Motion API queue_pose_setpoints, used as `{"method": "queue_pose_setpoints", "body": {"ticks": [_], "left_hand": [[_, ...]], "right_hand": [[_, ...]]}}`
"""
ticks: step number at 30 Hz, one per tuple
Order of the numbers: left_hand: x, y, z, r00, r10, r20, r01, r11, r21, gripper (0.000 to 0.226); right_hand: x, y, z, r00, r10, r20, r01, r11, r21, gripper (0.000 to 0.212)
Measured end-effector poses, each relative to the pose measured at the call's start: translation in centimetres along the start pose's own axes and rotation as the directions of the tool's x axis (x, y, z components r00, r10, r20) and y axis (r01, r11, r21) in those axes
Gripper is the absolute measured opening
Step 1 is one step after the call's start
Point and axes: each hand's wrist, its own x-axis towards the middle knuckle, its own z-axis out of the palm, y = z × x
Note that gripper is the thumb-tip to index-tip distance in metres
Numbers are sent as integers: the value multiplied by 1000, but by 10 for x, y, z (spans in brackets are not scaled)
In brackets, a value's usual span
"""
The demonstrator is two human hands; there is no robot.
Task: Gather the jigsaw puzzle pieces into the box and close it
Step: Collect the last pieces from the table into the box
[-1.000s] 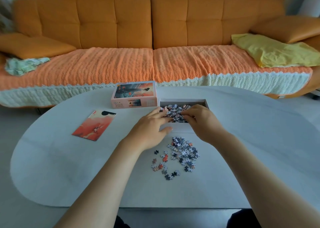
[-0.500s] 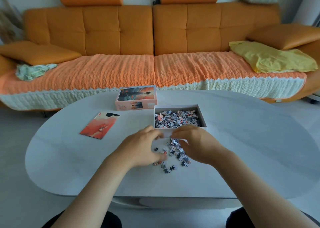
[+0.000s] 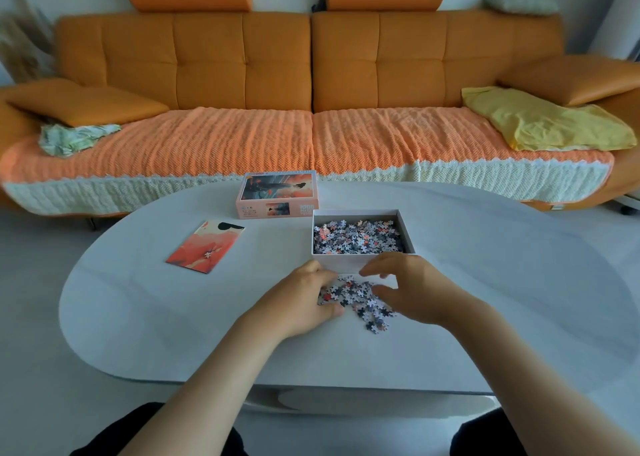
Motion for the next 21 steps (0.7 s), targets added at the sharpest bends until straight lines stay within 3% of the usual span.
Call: {"method": "queue_pose_setpoints", "body": {"ticks": [3,5,9,14,21], "left_hand": [[0,2,3,999,28,22,-30,998,49,81],[1,8,8,998,63,2,-62,989,136,79],[8,16,13,995,91,-47,-81,981,178,57],[14,15,12,996,74,-42,-73,997,29,35],[16,18,9,994,39,-103,-48,995,-86,21]], "right_hand": [[-3,0,-6,964,178,199,-144,974,-173,78],[-2,-5,-2,938,226,263,-178,965,-192,86],[8,-16,9,941,210,266,-178,974,-140,64],[13,-18,15,958,225,176,-221,974,-47,31],[17,-23,18,967,242,80,-247,967,65,16]]}}
